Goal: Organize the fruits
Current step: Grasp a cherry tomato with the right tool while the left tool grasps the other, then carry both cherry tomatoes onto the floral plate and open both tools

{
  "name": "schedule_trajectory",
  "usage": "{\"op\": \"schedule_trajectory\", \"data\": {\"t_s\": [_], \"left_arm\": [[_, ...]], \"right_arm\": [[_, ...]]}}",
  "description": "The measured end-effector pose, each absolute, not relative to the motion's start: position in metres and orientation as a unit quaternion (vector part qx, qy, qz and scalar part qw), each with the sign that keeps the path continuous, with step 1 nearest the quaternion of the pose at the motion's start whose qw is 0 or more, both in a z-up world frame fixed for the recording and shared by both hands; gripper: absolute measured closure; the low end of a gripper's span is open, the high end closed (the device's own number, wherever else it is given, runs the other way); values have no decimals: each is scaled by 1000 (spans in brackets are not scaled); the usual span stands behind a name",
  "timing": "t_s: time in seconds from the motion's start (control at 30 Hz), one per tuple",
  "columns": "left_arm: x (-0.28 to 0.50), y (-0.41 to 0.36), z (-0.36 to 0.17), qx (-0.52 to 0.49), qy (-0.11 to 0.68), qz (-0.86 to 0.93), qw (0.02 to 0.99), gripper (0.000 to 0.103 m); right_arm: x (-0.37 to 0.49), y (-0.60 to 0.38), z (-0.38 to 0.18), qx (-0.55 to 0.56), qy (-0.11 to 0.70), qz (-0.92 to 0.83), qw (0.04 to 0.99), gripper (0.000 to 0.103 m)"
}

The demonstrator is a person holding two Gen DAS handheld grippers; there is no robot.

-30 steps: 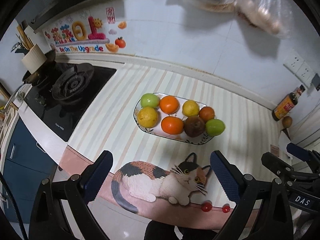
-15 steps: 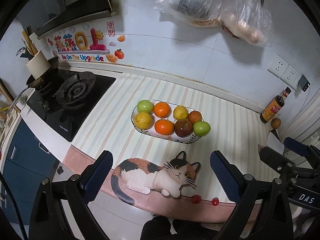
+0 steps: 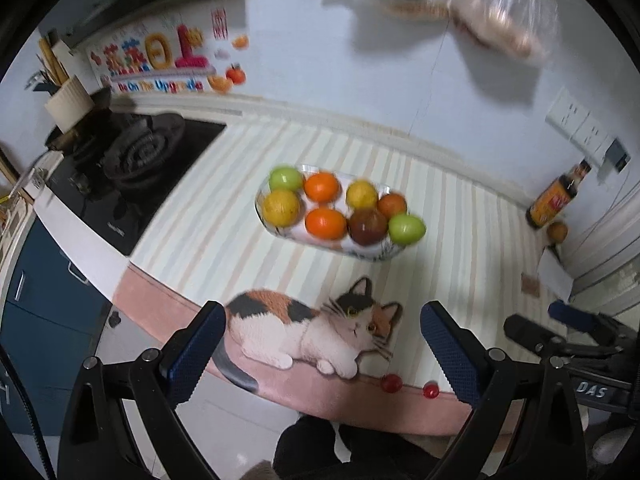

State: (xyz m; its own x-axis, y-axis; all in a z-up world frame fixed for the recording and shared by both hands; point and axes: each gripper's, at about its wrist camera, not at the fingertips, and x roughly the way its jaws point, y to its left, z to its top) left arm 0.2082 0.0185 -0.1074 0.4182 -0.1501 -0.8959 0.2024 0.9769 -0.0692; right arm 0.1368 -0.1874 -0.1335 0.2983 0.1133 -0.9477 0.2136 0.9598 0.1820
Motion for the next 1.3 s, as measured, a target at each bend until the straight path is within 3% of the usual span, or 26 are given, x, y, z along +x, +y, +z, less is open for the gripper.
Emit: {"op": "schedule_trajectory", "data": {"t_s": [0.17, 0.23, 0.5, 0.67, 0.7, 1.17, 1.2, 1.27, 1.3], "left_arm": [[213, -6, -175, 57, 595, -112, 794, 0], [213, -14, -198, 67, 614, -115, 778, 0], [204, -32, -273, 113, 673, -114, 722, 0], [199, -35, -294, 121, 693, -116, 701, 0], [200, -35, -296, 121, 695, -116, 699, 0], [180, -76, -329, 112, 718, -179, 663, 2], [179, -80, -331, 114, 716, -187, 663, 4], [176, -88, -333, 116, 714, -198, 662, 19], [174, -89, -333, 117, 713, -201, 661, 31]], "right_arm": [[125, -214, -223, 183, 665, -45, 723, 10], [118, -218, -249, 201, 682, -43, 701, 23], [99, -205, -324, 213, 725, -24, 655, 45], [95, -191, -341, 194, 731, -11, 655, 66], [95, -189, -340, 189, 731, -7, 656, 75], [89, -228, -320, 196, 707, -49, 678, 75], [90, -232, -319, 198, 706, -50, 678, 75], [88, -237, -319, 199, 707, -52, 677, 75], [88, -239, -318, 200, 706, -53, 677, 75]]}}
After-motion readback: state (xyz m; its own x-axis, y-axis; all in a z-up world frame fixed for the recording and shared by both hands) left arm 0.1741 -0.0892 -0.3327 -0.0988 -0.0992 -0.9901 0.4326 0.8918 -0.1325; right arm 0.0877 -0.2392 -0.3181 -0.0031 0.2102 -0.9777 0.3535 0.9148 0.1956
